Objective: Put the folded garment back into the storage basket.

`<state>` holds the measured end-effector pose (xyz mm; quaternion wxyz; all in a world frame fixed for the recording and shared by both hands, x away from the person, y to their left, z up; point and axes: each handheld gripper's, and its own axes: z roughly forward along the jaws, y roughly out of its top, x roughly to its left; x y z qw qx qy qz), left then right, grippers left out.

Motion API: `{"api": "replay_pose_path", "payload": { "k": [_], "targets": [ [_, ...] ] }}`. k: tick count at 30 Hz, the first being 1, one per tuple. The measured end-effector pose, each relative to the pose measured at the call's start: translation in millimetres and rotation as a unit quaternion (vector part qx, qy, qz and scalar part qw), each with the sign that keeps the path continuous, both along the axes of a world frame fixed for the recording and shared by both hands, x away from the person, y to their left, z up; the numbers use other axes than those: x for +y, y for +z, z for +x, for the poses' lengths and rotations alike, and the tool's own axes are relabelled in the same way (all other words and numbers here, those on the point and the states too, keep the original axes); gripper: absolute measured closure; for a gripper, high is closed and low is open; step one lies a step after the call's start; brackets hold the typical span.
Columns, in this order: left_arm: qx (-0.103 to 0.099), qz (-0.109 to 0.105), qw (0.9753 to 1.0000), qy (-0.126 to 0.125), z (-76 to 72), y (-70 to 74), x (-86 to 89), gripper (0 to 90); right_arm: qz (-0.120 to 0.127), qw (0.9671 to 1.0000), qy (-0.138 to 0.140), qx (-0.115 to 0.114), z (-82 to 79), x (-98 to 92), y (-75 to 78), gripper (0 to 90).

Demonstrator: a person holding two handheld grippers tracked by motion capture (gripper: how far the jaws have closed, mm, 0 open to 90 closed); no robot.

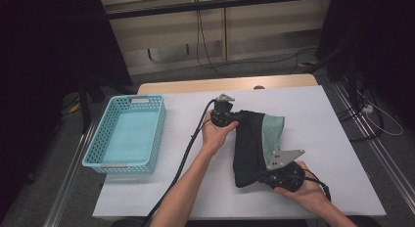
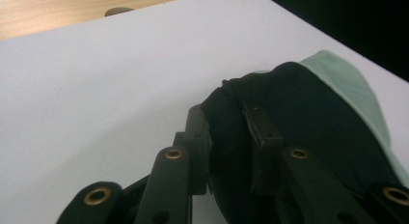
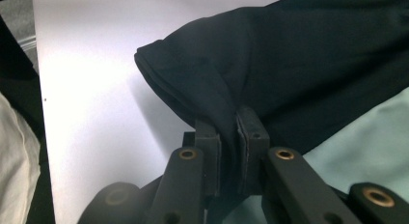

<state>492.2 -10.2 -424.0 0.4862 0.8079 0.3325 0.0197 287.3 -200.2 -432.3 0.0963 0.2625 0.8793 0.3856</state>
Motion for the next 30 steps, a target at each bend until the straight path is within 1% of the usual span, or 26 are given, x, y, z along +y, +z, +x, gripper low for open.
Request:
{"api": "replay_pose_path", "payload": {
  "k": [1, 3, 4, 6, 7, 10, 13, 14, 15, 18, 20, 22, 25, 28, 29, 30],
  "targets": [
    [0.001, 0.001, 1.0, -0.001, 0.3, 1.7, 0.3, 74.1, 0.004, 1.0, -0.003, -0.005, -0.6, 0.4, 2.3, 82.5],
    [-0.006, 0.011, 0.9999, -0.001, -0.1, 4.7, 0.2, 74.3, 0.007, 0.9999, -0.004, -0.008, -1.1, 0.8, 4.3, 82.4],
    [-0.007, 0.011, 0.9999, -0.001, 0.0, 7.8, 1.9, 74.4, 0.009, 0.9999, -0.004, -0.009, -1.1, 0.9, 4.9, 82.5],
    [-0.009, 0.013, 0.9999, -0.001, 0.0, 9.2, 2.5, 74.5, 0.011, 0.9999, -0.005, -0.008, -1.1, 1.1, 5.4, 82.5],
    [-0.012, 0.014, 0.9998, 0.0, -0.1, 11.9, 3.6, 74.6, 0.016, 0.9998, -0.005, -0.008, -0.7, 1.5, 6.8, 82.5],
    [-0.018, 0.008, 0.9998, 0.007, 0.4, 18.9, 6.2, 74.6, 0.02, 0.9997, -0.006, -0.013, -0.2, 2.9, 10.6, 82.5],
    [-0.029, 0.01, 0.9995, 0.008, 1.3, 28.1, 9.9, 75.1, 0.03, 0.9993, 0.0, -0.024, 0.7, 9.3, 18.4, 82.5],
    [-0.029, 0.01, 0.9995, 0.008, 1.3, 28.1, 9.9, 75.2, 0.03, 0.9993, 0.0, -0.024, 0.7, 9.3, 18.4, 82.5],
    [-0.033, 0.014, 0.9993, 0.008, 1.8, 31.7, 12.4, 75.3, 0.031, 0.9992, 0.002, -0.026, 2.9, 12.0, 19.5, 82.5],
    [-0.034, 0.013, 0.9993, 0.012, 2.2, 34.0, 14.7, 75.3, 0.033, 0.9991, 0.003, -0.026, 6.0, 14.6, 20.4, 82.5],
    [-0.036, 0.008, 0.9993, 0.012, 3.4, 37.0, 17.7, 75.4, 0.034, 0.999, 0.005, -0.027, 7.2, 15.9, 21.1, 82.6],
    [-0.036, 0.005, 0.9993, 0.014, 4.7, 39.7, 20.3, 75.6, 0.036, 0.9987, 0.009, -0.034, 8.1, 19.9, 25.1, 82.6],
    [-0.038, 0.005, 0.9991, 0.016, 5.3, 44.1, 22.9, 75.8, 0.04, 0.9985, 0.011, -0.037, 10.0, 23.7, 29.8, 82.6],
    [-0.043, 0.008, 0.9989, 0.018, 5.7, 48.1, 25.9, 75.8, 0.042, 0.9983, 0.012, -0.038, 11.3, 25.8, 31.2, 82.6],
    [-0.045, 0.009, 0.9988, 0.019, 6.5, 51.3, 29.3, 75.8, 0.042, 0.9982, 0.013, -0.042, 12.4, 28.1, 32.3, 82.6],
    [-0.045, 0.009, 0.9988, 0.019, 6.5, 51.3, 29.3, 75.8, 0.042, 0.9982, 0.013, -0.042, 12.4, 28.1, 32.3, 82.6]
  ]
}}
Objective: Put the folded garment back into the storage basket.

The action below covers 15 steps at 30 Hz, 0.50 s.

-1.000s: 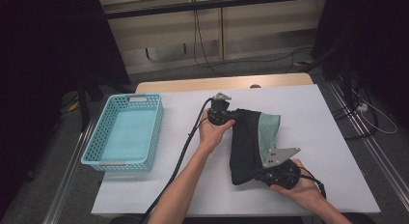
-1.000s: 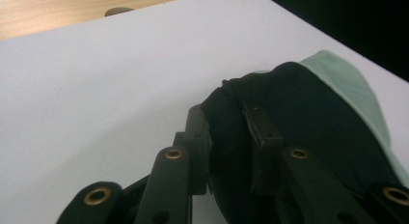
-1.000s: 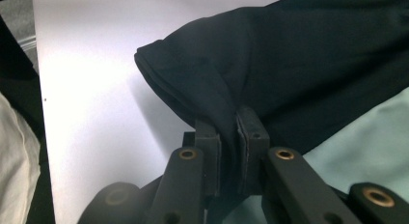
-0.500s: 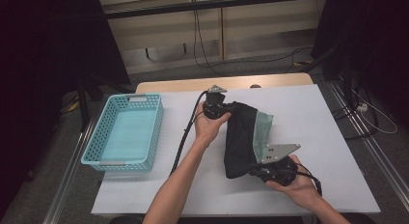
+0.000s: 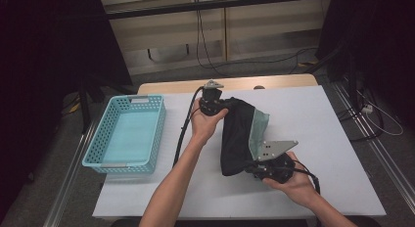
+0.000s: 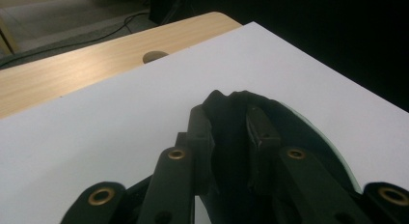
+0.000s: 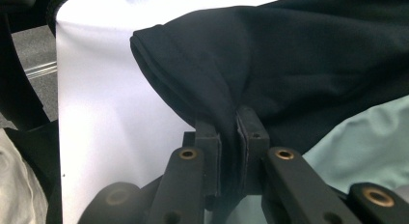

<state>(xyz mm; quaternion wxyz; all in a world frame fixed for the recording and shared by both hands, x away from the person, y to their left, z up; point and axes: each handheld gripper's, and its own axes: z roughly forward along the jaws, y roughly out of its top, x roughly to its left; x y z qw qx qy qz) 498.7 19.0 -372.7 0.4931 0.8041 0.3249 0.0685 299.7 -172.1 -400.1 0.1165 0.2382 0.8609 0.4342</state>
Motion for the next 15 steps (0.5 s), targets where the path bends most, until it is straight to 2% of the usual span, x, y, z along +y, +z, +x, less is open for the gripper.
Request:
{"api": "replay_pose_path", "payload": {
  "k": [15],
  "targets": [
    [-0.02, -0.002, 0.9996, 0.017, 3.9, 23.2, 23.4, 75.9, 0.012, 0.9997, 0.012, -0.018, 10.2, 19.2, 14.1, 82.6]
  ]
}}
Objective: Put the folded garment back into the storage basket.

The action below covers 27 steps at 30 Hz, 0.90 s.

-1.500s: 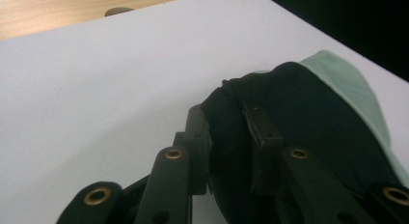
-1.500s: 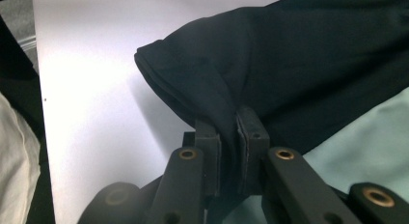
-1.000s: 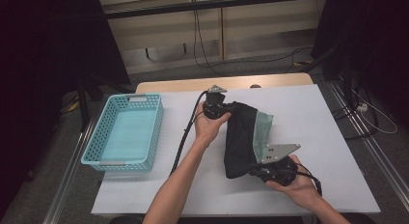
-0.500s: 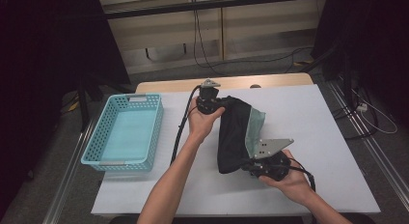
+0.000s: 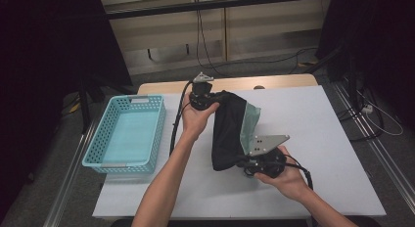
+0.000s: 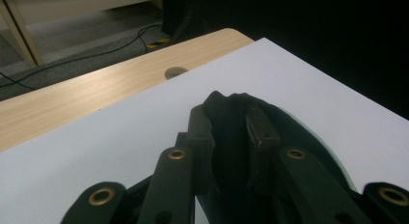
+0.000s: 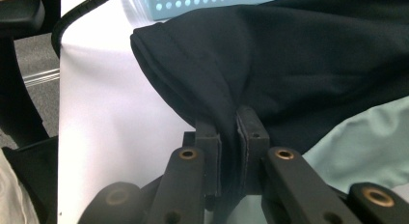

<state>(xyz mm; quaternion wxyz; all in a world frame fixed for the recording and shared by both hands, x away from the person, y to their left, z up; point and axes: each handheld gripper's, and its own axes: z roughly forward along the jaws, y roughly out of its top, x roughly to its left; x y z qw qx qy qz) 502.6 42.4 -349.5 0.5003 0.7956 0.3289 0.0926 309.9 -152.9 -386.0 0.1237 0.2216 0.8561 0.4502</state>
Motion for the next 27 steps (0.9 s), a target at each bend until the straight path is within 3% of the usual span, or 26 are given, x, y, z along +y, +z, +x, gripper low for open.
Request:
{"api": "replay_pose_path", "payload": {
  "k": [8, 27],
  "targets": [
    [-0.005, 0.008, 1.0, 0.001, 1.4, 6.7, 9.9, 75.9, 0.006, 0.9999, 0.008, -0.007, 3.2, 9.1, 5.8, 82.6],
    [-0.019, -0.001, 0.9993, 0.032, 3.9, 25.6, 41.5, 76.1, 0.03, 0.9991, 0.026, -0.017, 15.6, 37.7, 18.3, 82.6]
  ]
}}
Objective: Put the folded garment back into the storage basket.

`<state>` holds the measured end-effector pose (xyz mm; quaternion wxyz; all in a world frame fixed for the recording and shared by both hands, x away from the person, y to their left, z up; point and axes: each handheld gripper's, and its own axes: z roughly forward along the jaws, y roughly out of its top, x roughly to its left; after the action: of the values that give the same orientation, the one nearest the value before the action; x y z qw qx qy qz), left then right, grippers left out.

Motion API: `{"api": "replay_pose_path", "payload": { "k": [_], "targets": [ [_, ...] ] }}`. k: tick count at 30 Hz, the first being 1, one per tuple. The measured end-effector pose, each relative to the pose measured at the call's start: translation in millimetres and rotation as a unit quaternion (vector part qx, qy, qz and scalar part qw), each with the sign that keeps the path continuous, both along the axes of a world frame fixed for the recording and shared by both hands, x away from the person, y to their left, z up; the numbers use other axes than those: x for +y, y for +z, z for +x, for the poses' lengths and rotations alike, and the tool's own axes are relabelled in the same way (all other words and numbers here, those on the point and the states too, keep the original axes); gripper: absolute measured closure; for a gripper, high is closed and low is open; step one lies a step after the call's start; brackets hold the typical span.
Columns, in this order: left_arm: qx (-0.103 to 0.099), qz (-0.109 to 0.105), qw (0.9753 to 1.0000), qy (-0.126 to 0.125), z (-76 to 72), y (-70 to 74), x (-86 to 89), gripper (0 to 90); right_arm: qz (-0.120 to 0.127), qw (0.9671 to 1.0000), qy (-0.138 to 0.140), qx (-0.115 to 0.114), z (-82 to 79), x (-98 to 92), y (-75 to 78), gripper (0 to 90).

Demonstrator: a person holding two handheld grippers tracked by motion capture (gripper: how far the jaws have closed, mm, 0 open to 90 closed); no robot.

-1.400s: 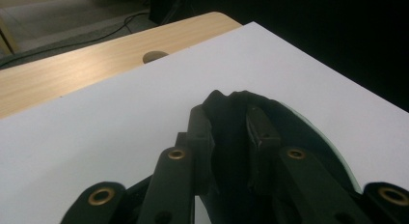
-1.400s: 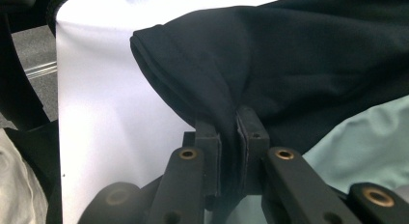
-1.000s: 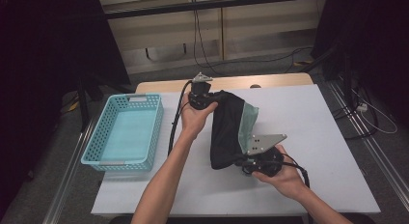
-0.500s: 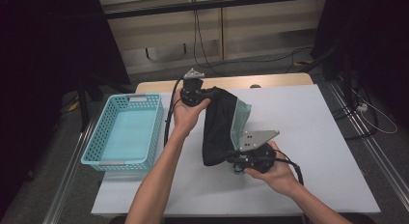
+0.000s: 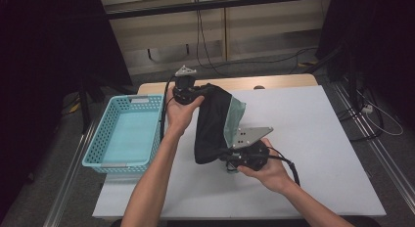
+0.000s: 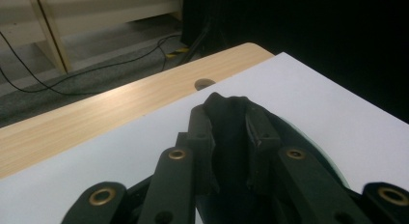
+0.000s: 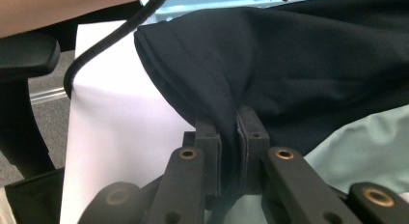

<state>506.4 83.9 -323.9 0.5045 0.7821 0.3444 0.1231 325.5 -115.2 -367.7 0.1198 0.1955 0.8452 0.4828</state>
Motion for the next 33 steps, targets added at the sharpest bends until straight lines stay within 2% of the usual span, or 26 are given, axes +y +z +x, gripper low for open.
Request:
{"api": "replay_pose_path", "payload": {
  "k": [12, 28, 33],
  "targets": [
    [-0.013, -0.006, 0.9997, 0.018, 0.3, 16.6, 27.6, 76.4, 0.01, 0.9999, 0.009, -0.008, 6.5, 17.0, 11.2, 82.6],
    [-0.032, -0.007, 0.9989, 0.035, -2.2, 31.3, 43.0, 76.4, 0.019, 0.9995, 0.019, -0.018, 11.9, 33.1, 19.1, 82.6],
    [-0.04, -0.014, 0.9982, 0.042, -1.2, 34.9, 51.4, 76.4, 0.024, 0.9993, 0.02, -0.021, 14.7, 39.2, 22.7, 82.6]
  ]
}}
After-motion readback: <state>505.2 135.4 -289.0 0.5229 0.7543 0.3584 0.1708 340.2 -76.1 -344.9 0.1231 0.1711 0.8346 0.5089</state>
